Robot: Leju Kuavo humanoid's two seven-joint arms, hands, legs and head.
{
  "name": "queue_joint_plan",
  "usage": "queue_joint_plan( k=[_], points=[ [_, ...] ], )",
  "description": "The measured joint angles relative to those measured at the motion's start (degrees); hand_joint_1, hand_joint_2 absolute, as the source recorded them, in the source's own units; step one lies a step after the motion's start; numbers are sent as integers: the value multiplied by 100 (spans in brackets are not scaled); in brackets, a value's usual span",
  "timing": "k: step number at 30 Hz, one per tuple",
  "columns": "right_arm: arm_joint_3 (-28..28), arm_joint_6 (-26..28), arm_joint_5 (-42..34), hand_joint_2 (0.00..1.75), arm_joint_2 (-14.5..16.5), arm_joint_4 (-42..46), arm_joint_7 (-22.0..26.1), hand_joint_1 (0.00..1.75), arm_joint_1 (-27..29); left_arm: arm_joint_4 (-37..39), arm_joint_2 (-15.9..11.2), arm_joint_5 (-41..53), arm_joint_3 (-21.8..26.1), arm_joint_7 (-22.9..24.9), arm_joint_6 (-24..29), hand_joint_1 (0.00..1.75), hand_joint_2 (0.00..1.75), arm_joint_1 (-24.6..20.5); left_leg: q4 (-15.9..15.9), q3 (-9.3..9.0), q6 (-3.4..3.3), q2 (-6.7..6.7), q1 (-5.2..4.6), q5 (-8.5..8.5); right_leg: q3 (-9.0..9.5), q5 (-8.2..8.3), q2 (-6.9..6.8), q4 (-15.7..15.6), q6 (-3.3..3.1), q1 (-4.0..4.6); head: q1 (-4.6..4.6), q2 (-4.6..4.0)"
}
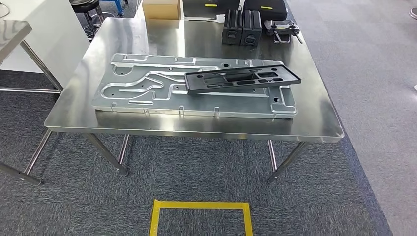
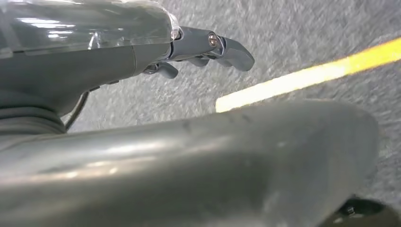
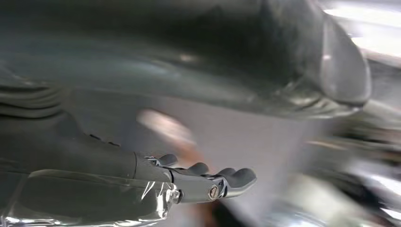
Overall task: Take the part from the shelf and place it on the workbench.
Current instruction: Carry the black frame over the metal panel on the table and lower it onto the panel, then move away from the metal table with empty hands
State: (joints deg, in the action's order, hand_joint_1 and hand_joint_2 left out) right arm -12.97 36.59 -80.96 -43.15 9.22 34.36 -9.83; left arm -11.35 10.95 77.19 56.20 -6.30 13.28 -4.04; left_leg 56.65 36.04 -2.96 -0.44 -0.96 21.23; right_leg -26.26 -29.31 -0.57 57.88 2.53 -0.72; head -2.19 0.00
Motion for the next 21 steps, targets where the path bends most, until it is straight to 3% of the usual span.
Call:
queue_joint_plan(
  k=[1,2,4,5,6,8,9,10,11,12,13,14,16,17,19,20,21],
  points=[
    [-379,-297,-404,0,432,-10,-390,0,60,2,16,11,-1,-16,6,0,0,-12,-9,-6,46,22,20,-41,189,-81,-9,-293,-58,54,1,0],
    [-731,-631,-487,0,898,-9,-845,0,117,4,28,34,-4,-27,8,0,0,-21,-23,-14,97,53,41,-81,249,-97,-7,-428,-99,99,2,0],
    [-1308,-1203,117,0,1791,-1,-1602,0,228,9,38,99,-20,-17,4,0,0,-40,-5,15,196,98,64,-71,150,29,16,-453,-186,105,2,0],
    [-1513,-1394,649,0,2192,3,-1834,0,264,11,42,138,-36,0,1,0,0,-47,95,60,239,99,65,94,76,105,31,-458,-231,90,1,0],
    [-1666,-1556,1233,0,2548,7,-1970,0,298,12,41,172,-56,23,-2,0,0,-45,300,125,279,91,65,380,-14,189,45,-463,-268,70,1,0],
    [-1904,-1804,2106,0,3141,16,-2084,0,317,12,30,222,-93,59,-4,0,0,-36,986,261,332,80,74,1066,-223,350,85,-444,-313,68,1,0],
    [-2010,-1875,2324,0,3370,20,-2099,0,316,12,20,235,-106,66,-2,0,0,-33,1348,299,348,80,76,1250,-345,432,108,-424,-319,69,1,0],
    [-2109,-1913,2437,0,3553,23,-2102,0,309,12,7,244,-118,65,4,0,0,-37,1608,281,356,78,77,1262,-476,512,134,-394,-319,71,1,0],
    [-2202,-1930,2513,0,3688,25,-2103,0,295,12,-4,250,-131,62,9,0,0,-43,1708,189,353,76,76,1135,-612,585,162,-356,-314,72,1,0],
    [-2291,-1931,2572,0,3787,26,-2103,0,268,11,-16,258,-145,62,13,0,0,-48,1625,9,340,66,75,948,-748,653,189,-311,-308,73,0,0],
    [-2374,-1927,2619,0,3859,27,-2104,0,227,11,-30,264,-159,66,14,0,0,-56,1335,-281,317,43,74,813,-873,716,215,-256,-301,74,0,0],
    [-2446,-1918,2657,0,3902,29,-2104,0,186,9,-44,274,-172,74,14,0,0,-69,881,-646,290,15,65,810,-979,770,245,-195,-287,83,0,0],
    [-2562,-1897,2716,0,3947,32,-2111,0,125,8,-64,297,-191,96,13,0,0,-103,65,-1209,212,-29,48,1012,-1099,879,283,-111,-240,97,0,0],
    [-2607,-1888,2740,0,3954,33,-2120,0,114,7,-68,309,-197,106,12,0,0,-117,-137,-1321,171,-33,34,1091,-1119,935,296,-105,-206,100,-1,1],
    [-2682,-1879,2775,0,3952,25,-2142,0,110,9,-62,321,-204,128,10,0,0,-122,-179,-1261,81,0,39,1014,-1150,998,295,-122,-140,89,-1,1],
    [-2717,-1877,2787,0,3952,19,-2152,0,109,11,-58,325,-207,137,10,0,0,-121,-179,-1200,31,26,45,943,-1193,881,265,-56,-110,81,-1,1],
    [-2748,-1877,2799,0,3953,13,-2162,0,108,13,-54,327,-212,144,9,0,0,-117,-187,-1122,-8,54,58,863,-1259,640,220,118,-81,68,-1,0]
  ],
)
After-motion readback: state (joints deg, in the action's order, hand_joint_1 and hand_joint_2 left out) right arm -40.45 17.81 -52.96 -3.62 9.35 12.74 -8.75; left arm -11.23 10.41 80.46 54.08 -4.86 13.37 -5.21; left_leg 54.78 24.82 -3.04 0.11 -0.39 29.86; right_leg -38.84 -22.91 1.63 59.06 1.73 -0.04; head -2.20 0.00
